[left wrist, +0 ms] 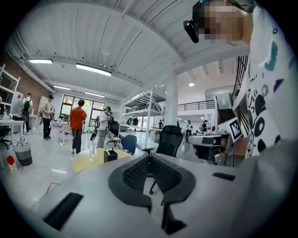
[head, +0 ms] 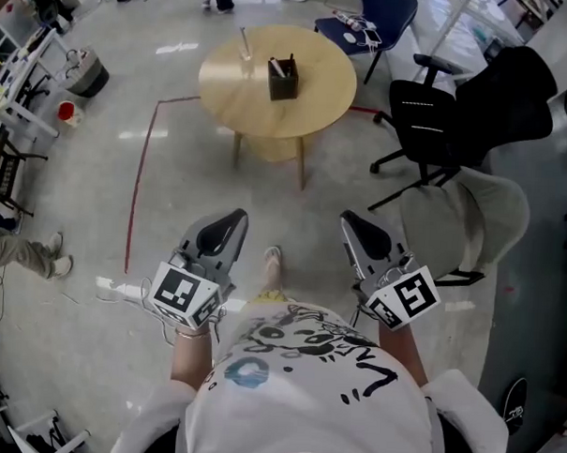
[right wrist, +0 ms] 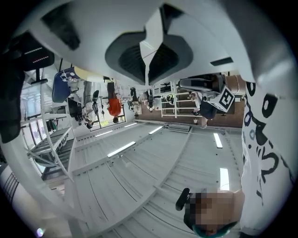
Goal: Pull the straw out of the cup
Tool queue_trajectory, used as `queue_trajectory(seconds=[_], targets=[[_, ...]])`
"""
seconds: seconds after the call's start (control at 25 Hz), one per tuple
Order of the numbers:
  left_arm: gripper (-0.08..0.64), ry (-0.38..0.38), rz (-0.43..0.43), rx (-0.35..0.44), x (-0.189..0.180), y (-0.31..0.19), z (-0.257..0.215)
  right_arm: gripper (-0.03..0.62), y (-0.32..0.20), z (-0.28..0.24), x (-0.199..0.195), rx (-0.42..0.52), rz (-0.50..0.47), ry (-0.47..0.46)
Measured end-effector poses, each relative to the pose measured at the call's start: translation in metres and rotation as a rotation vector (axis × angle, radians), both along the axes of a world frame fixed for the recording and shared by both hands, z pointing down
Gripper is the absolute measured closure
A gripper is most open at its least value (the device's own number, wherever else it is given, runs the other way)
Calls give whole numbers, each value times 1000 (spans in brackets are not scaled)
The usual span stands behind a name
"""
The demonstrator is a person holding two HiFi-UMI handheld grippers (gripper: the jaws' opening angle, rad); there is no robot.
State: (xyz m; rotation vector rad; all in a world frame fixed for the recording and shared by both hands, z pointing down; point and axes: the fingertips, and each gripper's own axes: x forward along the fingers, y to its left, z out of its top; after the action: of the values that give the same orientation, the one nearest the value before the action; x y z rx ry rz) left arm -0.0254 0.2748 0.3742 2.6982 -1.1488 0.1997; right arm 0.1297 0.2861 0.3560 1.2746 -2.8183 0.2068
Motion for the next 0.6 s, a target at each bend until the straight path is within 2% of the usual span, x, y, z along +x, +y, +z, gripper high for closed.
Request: queue_trajectory(seconds=[0.36,0.6], targets=[[535,-5,12,-17,-41,-95,2,563,-106,-21,-46,53,-4,-10],[535,-6,34,-19,-56,-141,8,563,-145,-20,-67,55,10,-12]])
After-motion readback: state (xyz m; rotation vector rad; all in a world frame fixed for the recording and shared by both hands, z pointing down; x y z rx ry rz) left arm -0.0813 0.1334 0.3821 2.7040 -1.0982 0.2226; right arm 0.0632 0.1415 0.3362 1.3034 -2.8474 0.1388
